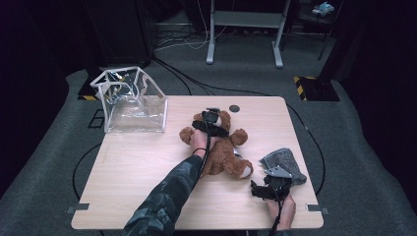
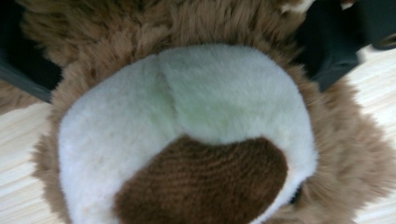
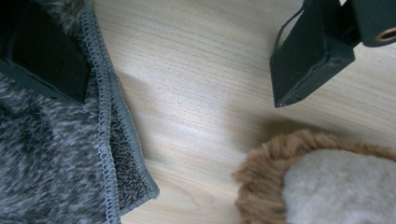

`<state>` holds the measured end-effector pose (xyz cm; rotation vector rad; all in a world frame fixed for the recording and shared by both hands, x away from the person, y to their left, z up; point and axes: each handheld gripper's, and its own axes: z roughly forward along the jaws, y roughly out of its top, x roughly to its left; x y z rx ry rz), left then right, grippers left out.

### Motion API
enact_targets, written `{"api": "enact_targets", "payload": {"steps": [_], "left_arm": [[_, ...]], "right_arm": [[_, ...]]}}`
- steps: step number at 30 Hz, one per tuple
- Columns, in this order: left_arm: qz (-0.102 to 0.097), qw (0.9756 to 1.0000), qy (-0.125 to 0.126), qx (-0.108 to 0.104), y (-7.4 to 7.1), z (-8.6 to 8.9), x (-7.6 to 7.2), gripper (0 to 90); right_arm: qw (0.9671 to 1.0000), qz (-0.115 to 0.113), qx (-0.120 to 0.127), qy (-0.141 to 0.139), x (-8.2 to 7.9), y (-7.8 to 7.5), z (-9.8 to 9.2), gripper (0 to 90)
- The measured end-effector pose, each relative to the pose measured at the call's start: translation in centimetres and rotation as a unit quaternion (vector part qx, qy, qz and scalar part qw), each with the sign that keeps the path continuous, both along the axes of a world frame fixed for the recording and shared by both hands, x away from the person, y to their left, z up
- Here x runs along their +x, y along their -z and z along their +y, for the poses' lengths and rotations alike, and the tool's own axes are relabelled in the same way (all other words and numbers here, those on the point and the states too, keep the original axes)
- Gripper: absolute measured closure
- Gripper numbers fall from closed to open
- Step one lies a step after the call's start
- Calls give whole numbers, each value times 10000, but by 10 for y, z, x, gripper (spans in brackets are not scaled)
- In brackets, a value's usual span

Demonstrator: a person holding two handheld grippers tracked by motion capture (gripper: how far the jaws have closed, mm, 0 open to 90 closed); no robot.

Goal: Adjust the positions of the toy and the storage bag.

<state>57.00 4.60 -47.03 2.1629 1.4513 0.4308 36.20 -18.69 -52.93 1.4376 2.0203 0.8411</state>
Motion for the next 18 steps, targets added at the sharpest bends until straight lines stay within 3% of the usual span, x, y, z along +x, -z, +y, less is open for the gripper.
{"api": "enact_targets", "payload": {"steps": [6,12,15,18], "left_arm": [[-148,9997,180,-54,0,1,-4,284],[-559,9978,340,-89,0,5,-12,465],[-708,9966,400,-128,-2,7,-16,498],[-811,9953,441,-298,-5,11,-17,509]], "right_arm": [[10000,-2,-3,-2,0,0,0,42],[10000,-16,-17,-3,0,0,0,44],[10000,-11,-5,15,0,0,0,48],[10000,-1,15,34,-1,0,0,51]]}}
